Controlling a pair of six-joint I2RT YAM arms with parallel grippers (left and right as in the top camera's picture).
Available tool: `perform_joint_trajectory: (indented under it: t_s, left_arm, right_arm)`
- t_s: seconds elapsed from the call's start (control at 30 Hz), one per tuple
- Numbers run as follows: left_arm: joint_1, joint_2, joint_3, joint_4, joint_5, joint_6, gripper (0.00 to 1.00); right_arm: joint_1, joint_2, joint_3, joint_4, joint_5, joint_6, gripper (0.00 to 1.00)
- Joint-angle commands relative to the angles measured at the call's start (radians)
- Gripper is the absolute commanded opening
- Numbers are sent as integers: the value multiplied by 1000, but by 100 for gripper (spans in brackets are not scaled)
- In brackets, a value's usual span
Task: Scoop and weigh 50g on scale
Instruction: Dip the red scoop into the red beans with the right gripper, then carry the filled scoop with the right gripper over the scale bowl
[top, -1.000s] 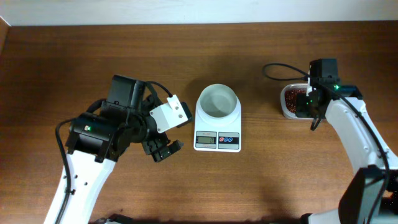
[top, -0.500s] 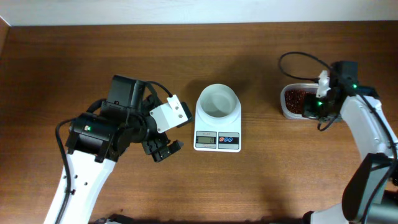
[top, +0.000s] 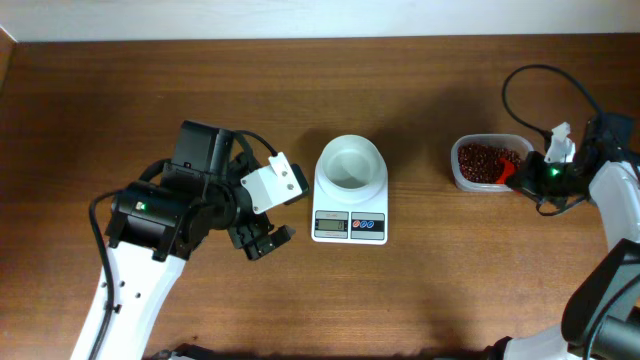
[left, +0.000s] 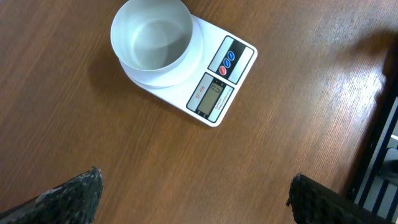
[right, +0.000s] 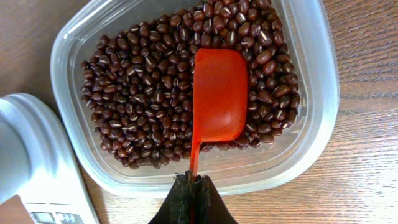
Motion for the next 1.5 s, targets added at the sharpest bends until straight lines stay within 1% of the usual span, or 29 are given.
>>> perform_joint_trajectory:
  t_s: [0.0,0.13,0.33,0.43,0.57,0.63,0.93,1.13,1.47]
  left_arm:
    - [5,-3,16,-2,14,20,99]
    - [5,-3,16,-2,14,20,99]
    - [5,-3,16,-2,14,20,99]
    - [5,-3,16,-2,14,20,99]
    - [5,-3,16,-2,14,20,99]
    - [5,-3,16,-2,14,20,99]
    - [5,-3,16,-2,14,20,99]
    - [5,-3,16,-2,14,20,99]
    - [5,-3,16,-2,14,20,99]
  right_arm:
    - [-25,8,-13,-10,-81,5,4]
    - [-36,8,-13,-9,-130,5,4]
    - [-40,8,-13,-8,-139,5,4]
    - [-72,8,-13,-10,-143,5,4]
    - [-122,8,-13,-19,-274,-49,4]
    - [-146,8,-13,-23,-319,-51,4]
    - [-169,8,-13,-45,-327,-55,4]
    - [-174,8,-13,-48,-368,-55,4]
    - [-259,8,-13,-73,-441,-64,4]
